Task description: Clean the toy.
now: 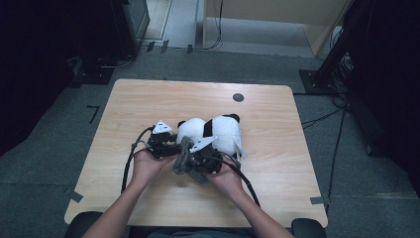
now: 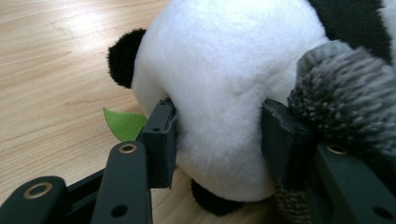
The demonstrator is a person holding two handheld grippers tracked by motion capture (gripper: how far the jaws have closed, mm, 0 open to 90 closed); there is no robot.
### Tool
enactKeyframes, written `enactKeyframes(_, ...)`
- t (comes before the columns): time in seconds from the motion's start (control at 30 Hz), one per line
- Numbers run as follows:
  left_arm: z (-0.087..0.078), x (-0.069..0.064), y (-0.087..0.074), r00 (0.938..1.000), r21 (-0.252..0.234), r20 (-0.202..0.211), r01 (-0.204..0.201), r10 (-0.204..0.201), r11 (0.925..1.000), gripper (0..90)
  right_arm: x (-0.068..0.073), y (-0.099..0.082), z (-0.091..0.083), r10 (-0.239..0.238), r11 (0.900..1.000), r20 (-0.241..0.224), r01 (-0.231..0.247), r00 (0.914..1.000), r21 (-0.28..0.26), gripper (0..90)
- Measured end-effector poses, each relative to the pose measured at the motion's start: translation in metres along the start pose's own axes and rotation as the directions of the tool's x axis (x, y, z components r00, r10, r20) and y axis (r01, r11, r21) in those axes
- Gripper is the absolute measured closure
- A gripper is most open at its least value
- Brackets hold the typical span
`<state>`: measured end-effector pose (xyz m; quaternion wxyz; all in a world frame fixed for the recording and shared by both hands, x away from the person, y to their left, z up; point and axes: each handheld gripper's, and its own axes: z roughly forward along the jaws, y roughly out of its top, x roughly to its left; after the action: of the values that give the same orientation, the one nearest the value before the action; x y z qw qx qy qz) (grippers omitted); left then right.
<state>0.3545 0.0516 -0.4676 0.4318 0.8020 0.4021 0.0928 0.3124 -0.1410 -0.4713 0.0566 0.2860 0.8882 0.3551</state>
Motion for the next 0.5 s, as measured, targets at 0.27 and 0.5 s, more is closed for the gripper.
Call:
enactKeyframes(0.27,0.0,-0.001,0.0,1.0,-0.001,-0.002,-0.002,0.002,1.0,50.3,-0.013,-0.015,-0.024,0.018,0.9998,0.036,-0.018,0.9992,0.013,80.5)
enactKeyframes(0.5,0.0,-0.001,0.0,1.0,0.002,-0.002,-0.003,0.003,1.0,50.3,-0.022,-0.023,-0.042,0.036,0.9993,0.056,-0.037,0.9978,0.011,80.3)
